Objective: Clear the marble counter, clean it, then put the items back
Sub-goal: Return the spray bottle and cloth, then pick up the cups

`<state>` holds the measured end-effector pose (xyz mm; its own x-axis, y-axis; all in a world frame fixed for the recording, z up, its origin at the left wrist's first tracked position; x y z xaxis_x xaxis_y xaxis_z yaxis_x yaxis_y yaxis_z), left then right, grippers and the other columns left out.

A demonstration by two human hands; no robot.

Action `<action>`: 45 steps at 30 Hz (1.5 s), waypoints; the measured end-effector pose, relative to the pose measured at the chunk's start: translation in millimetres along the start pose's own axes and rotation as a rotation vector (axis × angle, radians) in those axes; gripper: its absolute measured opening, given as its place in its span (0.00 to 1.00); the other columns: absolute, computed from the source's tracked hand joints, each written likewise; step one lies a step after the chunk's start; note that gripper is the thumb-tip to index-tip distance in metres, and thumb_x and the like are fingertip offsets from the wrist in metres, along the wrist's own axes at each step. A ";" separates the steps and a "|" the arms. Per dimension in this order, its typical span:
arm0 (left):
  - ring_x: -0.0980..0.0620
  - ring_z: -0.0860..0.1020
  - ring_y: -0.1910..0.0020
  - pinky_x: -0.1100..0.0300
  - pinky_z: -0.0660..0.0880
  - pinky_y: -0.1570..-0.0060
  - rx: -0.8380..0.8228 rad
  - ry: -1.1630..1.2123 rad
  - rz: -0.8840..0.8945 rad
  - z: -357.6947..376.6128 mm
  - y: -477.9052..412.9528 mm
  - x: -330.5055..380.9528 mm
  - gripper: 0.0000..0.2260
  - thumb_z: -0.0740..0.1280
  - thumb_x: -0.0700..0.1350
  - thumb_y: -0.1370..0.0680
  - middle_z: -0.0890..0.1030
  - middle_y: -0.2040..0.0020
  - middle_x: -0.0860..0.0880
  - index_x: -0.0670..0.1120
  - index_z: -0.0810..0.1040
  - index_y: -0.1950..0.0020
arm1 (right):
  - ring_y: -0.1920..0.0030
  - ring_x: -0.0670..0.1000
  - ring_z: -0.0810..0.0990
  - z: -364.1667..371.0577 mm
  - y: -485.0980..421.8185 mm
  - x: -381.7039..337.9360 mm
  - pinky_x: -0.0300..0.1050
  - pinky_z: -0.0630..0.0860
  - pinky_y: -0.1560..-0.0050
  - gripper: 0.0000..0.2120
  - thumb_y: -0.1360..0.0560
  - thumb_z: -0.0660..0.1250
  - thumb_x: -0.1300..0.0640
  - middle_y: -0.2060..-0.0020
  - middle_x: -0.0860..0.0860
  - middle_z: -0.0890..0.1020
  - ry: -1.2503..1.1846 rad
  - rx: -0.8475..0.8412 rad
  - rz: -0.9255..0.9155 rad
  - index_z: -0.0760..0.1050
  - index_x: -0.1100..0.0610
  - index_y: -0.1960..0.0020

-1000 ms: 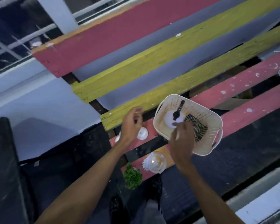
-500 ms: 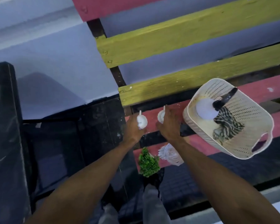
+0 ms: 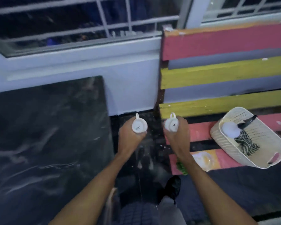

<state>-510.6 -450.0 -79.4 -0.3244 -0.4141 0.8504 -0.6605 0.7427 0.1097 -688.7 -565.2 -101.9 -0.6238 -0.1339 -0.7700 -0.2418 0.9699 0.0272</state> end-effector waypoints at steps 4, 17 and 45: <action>0.55 0.84 0.50 0.60 0.80 0.48 0.123 0.043 0.026 -172.1 14.5 -39.1 0.27 0.84 0.44 0.37 0.87 0.49 0.55 0.50 0.84 0.39 | 0.53 0.48 0.77 53.5 65.8 -137.1 0.41 0.72 0.51 0.22 0.32 0.79 0.52 0.52 0.47 0.80 -0.095 0.067 -0.133 0.76 0.53 0.42; 0.48 0.80 0.48 0.61 0.71 0.49 0.300 -0.153 -0.284 -555.6 -21.0 -252.8 0.26 0.83 0.39 0.36 0.85 0.47 0.45 0.43 0.83 0.39 | 0.52 0.57 0.78 342.7 176.7 -359.0 0.52 0.76 0.51 0.20 0.34 0.79 0.54 0.54 0.52 0.80 0.003 -0.214 -0.161 0.74 0.55 0.47; 0.45 0.73 0.31 0.50 0.70 0.29 0.070 -0.082 -0.289 -610.7 -47.2 -300.5 0.48 0.85 0.38 0.35 0.73 0.28 0.43 0.43 0.65 0.19 | 0.27 0.59 0.63 381.8 173.6 -382.6 0.57 0.65 0.30 0.59 0.42 0.85 0.48 0.27 0.55 0.68 0.038 -0.325 0.007 0.55 0.55 0.21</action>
<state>31.5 -39.2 -26.0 -0.1678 -0.6461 0.7446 -0.7775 0.5511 0.3030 -208.3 -268.0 -46.0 -0.6521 -0.1415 -0.7448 -0.4584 0.8561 0.2387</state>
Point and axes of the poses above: each hand's wrist, its own y-axis away from the middle knuckle, its own z-axis out of the palm, x = y × z, the point moved 2 cm from there along -y, towards the middle knuckle
